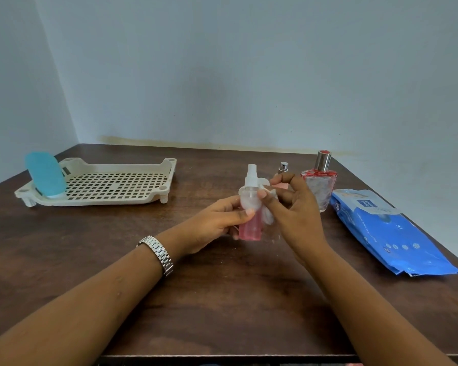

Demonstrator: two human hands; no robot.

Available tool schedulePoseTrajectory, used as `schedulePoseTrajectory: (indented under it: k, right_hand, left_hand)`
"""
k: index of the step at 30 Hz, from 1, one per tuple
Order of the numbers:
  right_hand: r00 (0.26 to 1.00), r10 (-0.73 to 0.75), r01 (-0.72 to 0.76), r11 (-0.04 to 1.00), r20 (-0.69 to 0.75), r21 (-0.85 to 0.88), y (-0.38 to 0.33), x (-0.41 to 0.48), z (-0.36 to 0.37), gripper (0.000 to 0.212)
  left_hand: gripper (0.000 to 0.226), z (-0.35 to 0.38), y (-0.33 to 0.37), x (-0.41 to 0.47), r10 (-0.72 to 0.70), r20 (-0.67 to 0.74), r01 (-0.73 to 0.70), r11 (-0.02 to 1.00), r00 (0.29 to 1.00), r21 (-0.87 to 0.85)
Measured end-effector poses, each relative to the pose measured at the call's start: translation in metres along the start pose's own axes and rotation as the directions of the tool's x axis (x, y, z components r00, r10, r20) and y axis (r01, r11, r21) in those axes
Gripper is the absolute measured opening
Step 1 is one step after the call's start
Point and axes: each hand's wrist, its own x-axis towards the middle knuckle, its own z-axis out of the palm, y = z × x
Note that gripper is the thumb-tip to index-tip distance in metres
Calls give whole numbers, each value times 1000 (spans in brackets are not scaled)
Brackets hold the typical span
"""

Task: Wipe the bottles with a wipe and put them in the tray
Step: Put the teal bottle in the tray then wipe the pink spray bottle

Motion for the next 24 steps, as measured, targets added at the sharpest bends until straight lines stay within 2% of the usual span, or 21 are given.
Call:
schedulePoseTrajectory:
  k: [2, 4, 6, 8, 12, 18, 24]
  right_hand:
    - [998, -64, 64, 997, 16, -31, 1, -1, 3, 16]
    - [990, -131, 135, 985, 43, -109, 2, -5, 9, 22]
    - [970, -231, 242, 935, 73, -260, 4, -8, 12, 32]
    - [944, -302, 331, 870, 137, -365, 5, -11, 14, 36]
    - [922, -332, 386, 831, 199, -400, 4, -14, 15, 39]
    - [851, -474, 525, 743, 227, -416, 1, -15, 12, 28]
    - [866, -490, 482, 773, 94, -413, -1, -10, 12, 21]
  left_hand:
    - [43, 1, 1, 0, 27, -39, -27, 1000, 999, 12]
    - [40, 3, 4, 1, 72, -115, -72, 997, 991, 8]
    - [35, 2, 11, 0, 108, -183, -115, 993, 977, -29]
    - [41, -3, 17, -1, 116, -236, -131, 990, 965, -51]
    - [49, -9, 20, -1, 107, -311, -145, 984, 944, -103]
    - [30, -3, 18, 1, 44, -286, -93, 983, 957, -159]
    - [34, 4, 20, -4, 16, -179, -31, 996, 984, -83]
